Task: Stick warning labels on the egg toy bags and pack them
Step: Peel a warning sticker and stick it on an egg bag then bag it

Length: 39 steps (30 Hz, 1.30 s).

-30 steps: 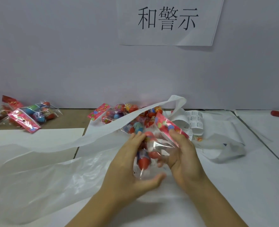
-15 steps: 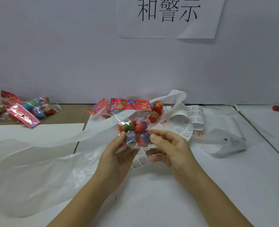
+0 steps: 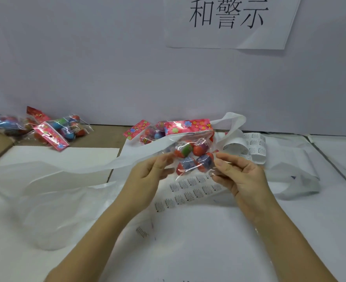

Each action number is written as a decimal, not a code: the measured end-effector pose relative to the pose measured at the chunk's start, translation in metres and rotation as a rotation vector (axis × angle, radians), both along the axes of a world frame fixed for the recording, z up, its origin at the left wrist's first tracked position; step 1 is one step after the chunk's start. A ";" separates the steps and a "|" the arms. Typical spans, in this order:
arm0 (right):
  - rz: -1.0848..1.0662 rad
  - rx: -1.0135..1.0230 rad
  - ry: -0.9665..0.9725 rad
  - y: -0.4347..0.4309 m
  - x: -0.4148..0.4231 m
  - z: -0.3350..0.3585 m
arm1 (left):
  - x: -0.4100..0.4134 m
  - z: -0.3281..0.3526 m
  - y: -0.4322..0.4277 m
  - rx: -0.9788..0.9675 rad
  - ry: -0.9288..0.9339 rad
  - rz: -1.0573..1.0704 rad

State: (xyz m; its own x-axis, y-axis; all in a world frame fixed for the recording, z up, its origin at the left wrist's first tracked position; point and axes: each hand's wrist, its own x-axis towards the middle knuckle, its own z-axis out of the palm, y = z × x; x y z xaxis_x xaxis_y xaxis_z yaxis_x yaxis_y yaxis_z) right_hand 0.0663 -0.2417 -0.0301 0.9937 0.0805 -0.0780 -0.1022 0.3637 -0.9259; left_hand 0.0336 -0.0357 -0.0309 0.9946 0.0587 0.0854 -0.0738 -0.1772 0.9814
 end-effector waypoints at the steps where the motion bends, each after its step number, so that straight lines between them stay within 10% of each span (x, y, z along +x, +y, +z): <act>1: -0.021 -0.024 -0.012 -0.007 0.002 0.002 | 0.001 0.003 0.008 0.075 0.012 0.033; 7: -0.068 -0.162 -0.028 -0.053 0.019 0.011 | -0.002 0.002 0.041 0.870 0.264 -0.088; 11: -0.081 -0.482 0.054 -0.064 0.027 -0.001 | -0.002 -0.006 0.038 1.014 0.320 -0.067; 17: -0.472 -1.296 -0.311 -0.047 0.018 -0.007 | 0.010 -0.001 0.034 0.852 0.420 -0.004; 20: -0.395 -1.006 -0.581 -0.006 -0.004 -0.001 | 0.015 0.000 0.038 0.597 0.497 0.006; 29: 0.165 -0.937 -0.396 0.054 -0.030 -0.034 | 0.008 0.008 0.027 0.057 0.506 -0.033; 39: 0.160 -1.066 -0.530 0.056 -0.036 -0.034 | -0.005 0.006 0.009 0.074 0.278 -0.161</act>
